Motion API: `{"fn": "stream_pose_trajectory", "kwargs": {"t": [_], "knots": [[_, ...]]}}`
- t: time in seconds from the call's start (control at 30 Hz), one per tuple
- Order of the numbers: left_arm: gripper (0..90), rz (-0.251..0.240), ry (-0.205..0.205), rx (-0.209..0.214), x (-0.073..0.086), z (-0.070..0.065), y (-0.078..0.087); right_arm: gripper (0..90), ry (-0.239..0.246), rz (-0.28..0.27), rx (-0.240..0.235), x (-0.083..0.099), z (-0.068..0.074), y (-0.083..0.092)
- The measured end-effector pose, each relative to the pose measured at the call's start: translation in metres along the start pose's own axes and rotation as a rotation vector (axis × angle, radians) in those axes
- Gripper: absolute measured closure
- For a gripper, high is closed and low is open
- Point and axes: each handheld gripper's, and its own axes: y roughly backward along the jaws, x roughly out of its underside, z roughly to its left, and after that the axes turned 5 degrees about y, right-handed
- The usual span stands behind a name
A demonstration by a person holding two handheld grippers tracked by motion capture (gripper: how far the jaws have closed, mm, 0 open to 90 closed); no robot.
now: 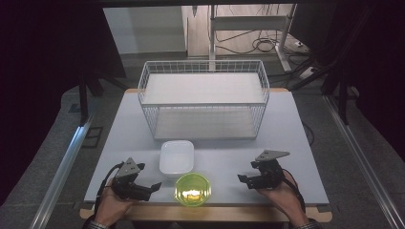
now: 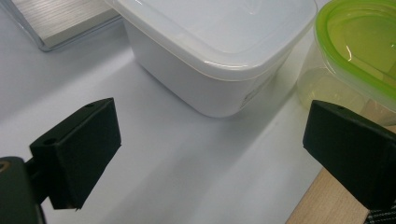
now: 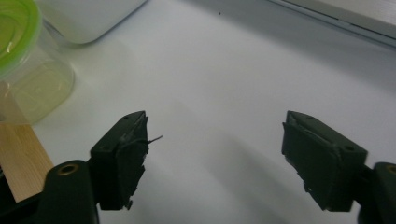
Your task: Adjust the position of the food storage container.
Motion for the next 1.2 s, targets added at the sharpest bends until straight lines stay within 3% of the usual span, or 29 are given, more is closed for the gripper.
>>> {"fn": "stream_pose_trajectory", "kwargs": {"t": [0.2,0.23,0.33,0.4,0.43,0.63,0.8,1.03,1.1,1.17,1.2], "knots": [[7.8,0.005,-0.021,-0.005,0.0,-0.002,0.0,37.9,0.019,0.006,-0.007,-0.003,0.004,0.002],[9.0,0.011,-0.033,-0.006,0.0,-0.003,-0.001,44.7,0.038,0.008,-0.02,-0.005,0.007,0.003],[10.4,0.017,-0.043,-0.012,0.0,-0.004,-0.001,53.6,0.067,0.013,-0.033,-0.008,0.013,0.003],[11.0,0.018,-0.054,-0.02,0.0,-0.005,-0.001,57.2,0.076,0.011,-0.051,-0.01,0.016,0.003],[11.4,0.013,-0.061,-0.027,0.0,-0.005,0.0,64.3,0.091,0.001,-0.079,-0.015,0.023,0.001],[13.3,0.0,-0.054,-0.059,0.001,-0.002,0.002,82.2,0.151,-0.024,-0.134,-0.029,0.042,-0.003],[13.4,-0.004,-0.048,-0.088,0.001,0.001,0.003,88.8,0.175,-0.023,-0.192,-0.042,0.059,-0.014],[13.3,-0.006,-0.048,-0.12,0.002,0.003,0.005,89.2,0.227,-0.016,-0.249,-0.057,0.082,-0.027],[13.3,-0.002,-0.04,-0.139,0.002,0.005,0.006,89.5,0.259,-0.008,-0.28,-0.067,0.097,-0.036],[13.4,0.001,-0.041,-0.144,0.003,0.005,0.006,89.5,0.269,-0.006,-0.292,-0.07,0.102,-0.039],[13.5,0.008,-0.042,-0.152,0.003,0.007,0.006,89.6,0.289,-0.001,-0.316,-0.077,0.112,-0.046]]}}
